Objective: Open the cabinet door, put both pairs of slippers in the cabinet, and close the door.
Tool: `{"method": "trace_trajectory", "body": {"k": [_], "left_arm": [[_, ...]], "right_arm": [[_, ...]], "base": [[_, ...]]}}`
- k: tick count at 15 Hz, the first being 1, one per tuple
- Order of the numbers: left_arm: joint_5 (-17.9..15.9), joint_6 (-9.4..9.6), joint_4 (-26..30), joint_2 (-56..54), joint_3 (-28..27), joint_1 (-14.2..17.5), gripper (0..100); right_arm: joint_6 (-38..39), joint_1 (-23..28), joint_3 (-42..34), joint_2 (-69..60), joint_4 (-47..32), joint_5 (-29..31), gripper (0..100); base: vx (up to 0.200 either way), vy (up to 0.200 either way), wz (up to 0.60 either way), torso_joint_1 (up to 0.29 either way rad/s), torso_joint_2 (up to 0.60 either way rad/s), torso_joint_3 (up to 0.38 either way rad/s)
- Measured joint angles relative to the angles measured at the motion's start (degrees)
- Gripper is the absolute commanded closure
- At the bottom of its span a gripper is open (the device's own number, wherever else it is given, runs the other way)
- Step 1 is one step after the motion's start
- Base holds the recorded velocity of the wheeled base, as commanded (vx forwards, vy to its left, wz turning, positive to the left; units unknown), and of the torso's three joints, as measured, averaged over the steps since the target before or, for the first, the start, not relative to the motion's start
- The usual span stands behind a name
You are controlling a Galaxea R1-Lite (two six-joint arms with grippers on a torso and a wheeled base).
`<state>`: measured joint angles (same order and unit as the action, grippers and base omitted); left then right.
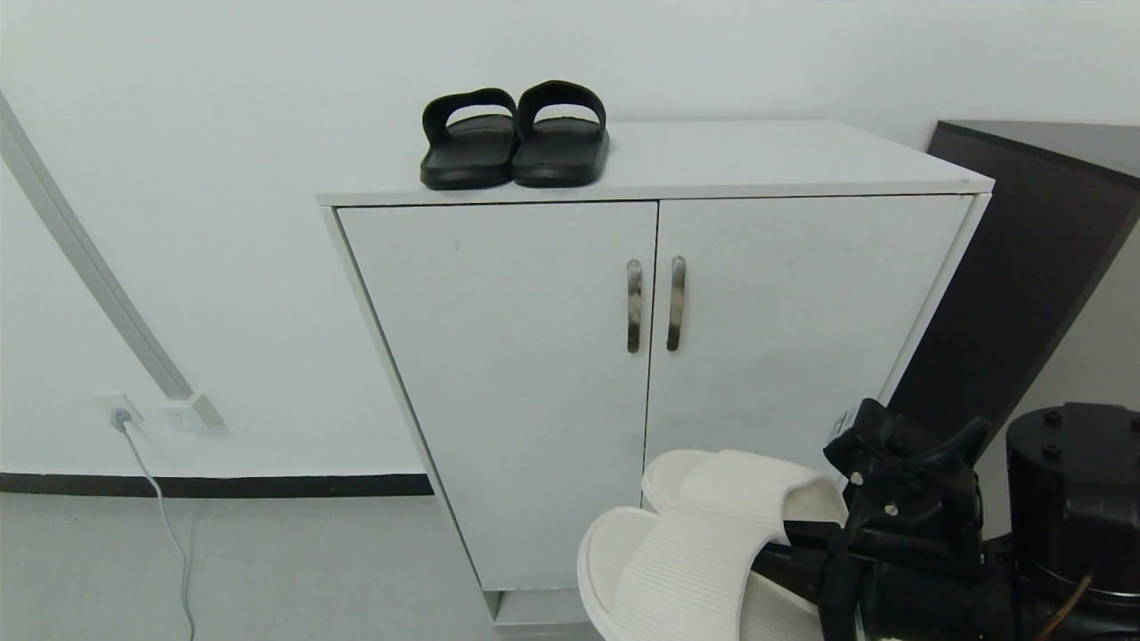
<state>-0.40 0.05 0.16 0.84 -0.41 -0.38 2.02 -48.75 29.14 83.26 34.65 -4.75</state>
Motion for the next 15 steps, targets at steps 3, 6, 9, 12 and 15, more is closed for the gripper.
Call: {"method": "trace_trajectory", "body": {"k": [3,6,9,12,15], "left_arm": [[-0.4,-2.8,0.3,2.2,-5.0,0.0,0],[-6.0,-5.22,-0.3,11.3,-14.1,-0.2,0],[-17.1,-5.73,-8.9,23.9,-17.2,-0.3,0],[-25.6,-5.62,-18.6,34.4,-18.5,-1.0,0],[-26.2,-5.06,-21.6,41.9,-20.2,-7.0,0]], "right_arm": [[-0.1,0.0,-0.3,0.2,0.0,-0.1,100],[-1.5,0.0,-0.5,0.3,0.0,-0.2,100],[-1.6,0.0,-0.7,0.3,0.0,-0.5,100],[-1.6,-0.1,-0.8,0.3,0.0,-0.6,100],[-1.7,-0.4,-0.8,0.4,0.0,-0.7,100]], "base": [[0.0,0.0,0.0,-0.01,0.07,0.052],[0.0,0.0,0.0,0.0,0.0,0.0],[0.0,0.0,0.0,0.0,0.0,0.0],[0.0,0.0,0.0,0.0,0.0,0.0],[0.0,0.0,0.0,0.0,0.0,0.0]]}}
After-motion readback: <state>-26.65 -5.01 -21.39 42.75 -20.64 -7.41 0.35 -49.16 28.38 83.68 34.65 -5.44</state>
